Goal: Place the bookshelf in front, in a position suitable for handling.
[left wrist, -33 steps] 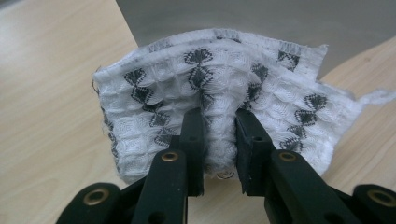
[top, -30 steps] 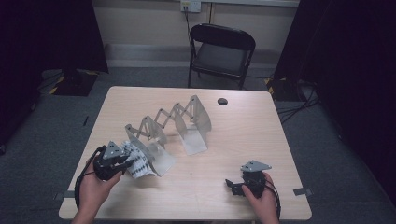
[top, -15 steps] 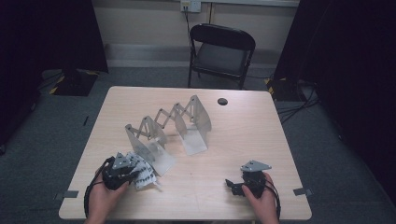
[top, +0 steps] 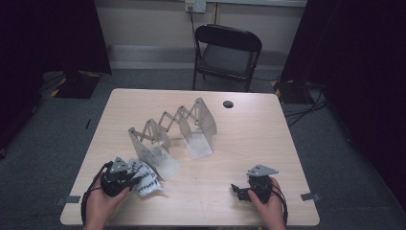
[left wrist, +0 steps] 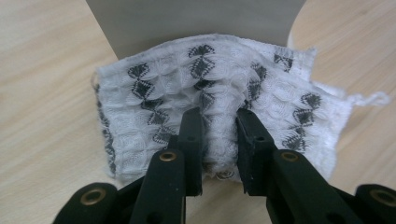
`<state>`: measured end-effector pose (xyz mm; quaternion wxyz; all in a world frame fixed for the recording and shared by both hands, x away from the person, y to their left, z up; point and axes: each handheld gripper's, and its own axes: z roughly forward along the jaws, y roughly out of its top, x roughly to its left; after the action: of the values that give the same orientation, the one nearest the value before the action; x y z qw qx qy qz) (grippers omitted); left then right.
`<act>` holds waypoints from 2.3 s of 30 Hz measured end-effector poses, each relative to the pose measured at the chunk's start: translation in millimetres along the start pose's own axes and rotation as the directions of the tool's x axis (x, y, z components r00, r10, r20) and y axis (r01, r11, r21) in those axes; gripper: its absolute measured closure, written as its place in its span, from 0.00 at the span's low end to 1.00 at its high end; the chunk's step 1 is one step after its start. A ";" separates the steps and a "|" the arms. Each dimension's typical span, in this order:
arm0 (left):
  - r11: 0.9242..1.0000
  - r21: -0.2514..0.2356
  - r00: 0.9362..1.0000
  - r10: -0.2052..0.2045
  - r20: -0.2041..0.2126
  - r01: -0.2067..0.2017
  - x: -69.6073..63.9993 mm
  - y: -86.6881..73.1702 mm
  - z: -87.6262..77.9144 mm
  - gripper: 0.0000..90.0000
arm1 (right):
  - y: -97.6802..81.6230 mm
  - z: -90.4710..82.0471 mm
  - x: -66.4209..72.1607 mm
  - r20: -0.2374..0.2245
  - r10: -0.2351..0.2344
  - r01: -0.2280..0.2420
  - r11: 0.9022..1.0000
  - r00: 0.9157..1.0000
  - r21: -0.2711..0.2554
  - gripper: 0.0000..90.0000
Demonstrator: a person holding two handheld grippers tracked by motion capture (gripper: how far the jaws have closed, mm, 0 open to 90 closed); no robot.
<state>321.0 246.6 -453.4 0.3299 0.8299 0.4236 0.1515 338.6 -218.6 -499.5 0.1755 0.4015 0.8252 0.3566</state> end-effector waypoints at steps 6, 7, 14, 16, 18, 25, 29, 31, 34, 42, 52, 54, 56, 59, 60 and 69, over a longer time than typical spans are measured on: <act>1.000 -0.015 1.000 0.022 0.002 -0.022 -4.4 16.2 -23.6 0.82 | -0.1 0.0 0.1 0.002 0.000 0.000 1.000 1.000 -0.001 0.13; 0.999 -0.031 0.999 0.035 0.002 -0.035 -7.0 22.9 -33.2 0.82 | -0.1 0.0 0.1 0.002 0.000 0.000 1.000 1.000 -0.001 0.13; 0.994 -0.093 0.998 0.065 -0.006 -0.065 -17.1 43.2 -62.4 0.82 | -0.1 0.0 0.1 0.002 0.000 0.000 1.000 1.000 -0.001 0.13; 0.991 -0.115 0.997 0.073 -0.003 -0.073 -21.9 49.3 -69.1 0.83 | -0.1 0.0 0.1 0.002 0.000 0.000 1.000 1.000 -0.001 0.13; 0.989 -0.122 0.997 0.082 -0.002 -0.082 -26.2 52.8 -70.6 0.83 | -0.1 0.0 0.1 0.002 0.000 0.000 1.000 1.000 -0.001 0.13; 0.993 -0.092 0.997 0.080 0.018 -0.078 -31.0 45.4 -51.7 0.82 | -0.1 0.0 0.1 0.002 0.000 0.000 1.000 1.000 -0.001 0.13; 0.995 -0.066 0.997 0.074 0.029 -0.072 -32.7 36.1 -37.6 0.82 | -0.1 0.0 0.1 0.001 0.000 0.000 1.000 1.000 -0.001 0.13; 0.995 -0.064 0.997 0.074 0.025 -0.072 -33.6 33.9 -32.9 0.82 | -0.1 0.0 0.1 0.001 0.000 0.000 1.000 1.000 -0.001 0.13; 0.996 -0.056 0.997 0.074 0.025 -0.072 -34.5 31.3 -28.0 0.82 | -0.1 0.0 0.1 0.002 0.000 0.000 1.000 1.000 -0.001 0.13; 0.998 -0.018 0.997 0.063 0.034 -0.063 -35.7 15.9 -6.8 0.82 | -0.1 0.0 0.1 0.002 0.000 0.000 1.000 1.000 -0.001 0.13; 0.998 0.024 0.997 0.060 0.037 -0.061 -37.6 3.0 12.3 0.82 | -0.1 0.0 0.1 0.002 0.000 0.000 1.000 1.000 -0.001 0.13; 0.997 0.033 0.997 0.063 0.036 -0.064 -37.7 1.1 15.1 0.82 | -0.1 0.0 0.1 0.002 0.000 0.000 1.000 1.000 -0.001 0.13; 0.998 0.029 0.998 0.054 0.037 -0.055 -38.6 0.2 16.6 0.82 | -0.1 0.0 0.1 0.002 0.000 0.000 1.000 1.000 -0.001 0.13; 0.997 0.040 0.998 0.060 0.036 -0.061 -39.5 -1.4 19.6 0.82 | -0.1 0.0 0.2 0.002 0.000 0.000 1.000 1.000 -0.001 0.13; 0.997 0.043 0.997 0.063 0.037 -0.065 -39.8 -1.8 20.4 0.82 | -0.1 0.0 0.2 0.002 0.000 0.000 1.000 1.000 -0.001 0.13; 0.996 0.057 0.997 0.063 0.042 -0.066 -40.6 -4.6 19.1 0.82 | -0.1 0.0 0.1 0.002 0.000 0.000 1.000 1.000 -0.001 0.13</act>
<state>304.2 207.9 -469.4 0.3092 0.8553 0.3940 0.1328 338.5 -218.6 -499.6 0.1766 0.4016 0.8248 0.3567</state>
